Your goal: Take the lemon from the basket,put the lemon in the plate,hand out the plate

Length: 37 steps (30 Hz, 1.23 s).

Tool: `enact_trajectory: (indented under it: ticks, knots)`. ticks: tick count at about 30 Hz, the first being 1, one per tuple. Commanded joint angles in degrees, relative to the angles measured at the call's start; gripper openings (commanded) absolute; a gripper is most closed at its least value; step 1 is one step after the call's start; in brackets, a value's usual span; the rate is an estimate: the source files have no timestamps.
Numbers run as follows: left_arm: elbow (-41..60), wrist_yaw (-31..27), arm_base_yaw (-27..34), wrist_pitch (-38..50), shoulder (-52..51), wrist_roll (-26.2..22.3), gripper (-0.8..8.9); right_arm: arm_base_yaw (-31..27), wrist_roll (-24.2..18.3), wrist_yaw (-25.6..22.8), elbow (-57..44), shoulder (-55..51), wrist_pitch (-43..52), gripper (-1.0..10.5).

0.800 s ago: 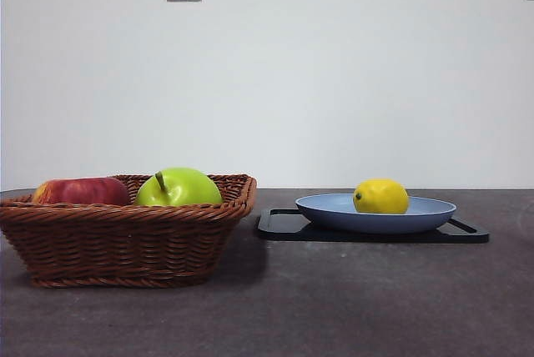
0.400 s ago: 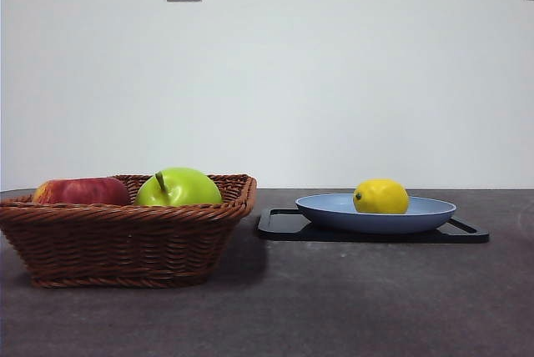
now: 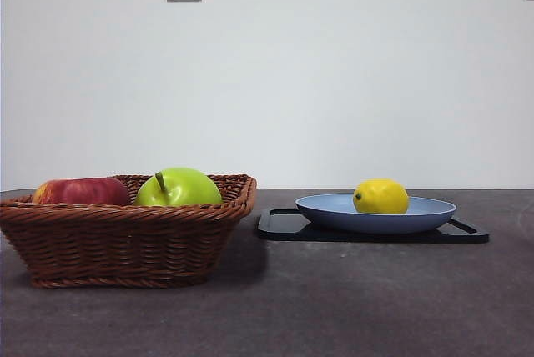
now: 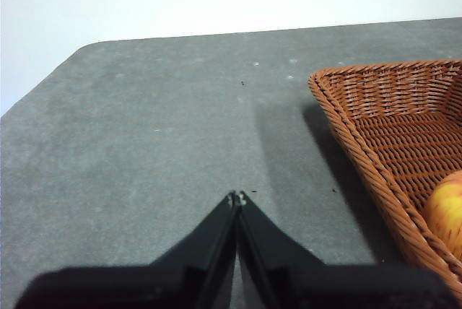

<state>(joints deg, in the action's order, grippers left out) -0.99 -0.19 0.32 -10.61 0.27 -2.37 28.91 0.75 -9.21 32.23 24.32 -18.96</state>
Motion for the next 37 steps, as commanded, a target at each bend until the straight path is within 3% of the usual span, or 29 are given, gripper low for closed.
enact_trajectory:
  ticks: [1, 4, 9, 13, 15, 21, 28, 33, 37]
  knots:
    - [0.6, 0.3, 0.2, 0.3, -0.2, -0.2, 0.08, -0.7, -4.0, -1.3, 0.0, -1.8, -1.6, 0.0]
    - [0.6, 0.3, 0.2, 0.3, -0.2, -0.2, 0.08, -4.8, -5.1, 0.0, -2.1, -4.9, -1.0, 0.0]
    - [0.6, 0.3, 0.2, 0.4, -0.2, -0.2, 0.08, -15.8, -4.7, 10.9, -12.1, -11.3, 8.7, 0.0]
    - [0.6, 0.3, 0.2, 0.4, -0.2, -0.2, 0.08, -21.9, -2.2, 15.4, -21.4, -15.8, 17.1, 0.0]
    - [0.6, 0.3, 0.2, 0.4, -0.2, -0.2, 0.08, -23.7, 0.0, 15.0, -25.6, -17.6, 19.5, 0.0]
    - [0.6, 0.3, 0.2, 0.4, -0.2, -0.2, 0.08, -26.2, -0.7, 14.9, -31.8, -21.5, 19.3, 0.0]
    - [0.6, 0.3, 0.2, 0.4, -0.2, -0.2, 0.08, -26.6, -2.7, 14.9, -31.8, -22.6, 16.3, 0.0]
    - [0.6, 0.3, 0.2, 0.3, -0.2, -0.2, 0.08, -26.6, -2.6, 14.9, -31.8, -23.1, 9.0, 0.0]
    - [0.6, 0.3, 0.2, 0.4, -0.2, -0.2, 0.08, -26.6, -2.6, 14.8, -31.8, -23.3, 10.4, 0.0]
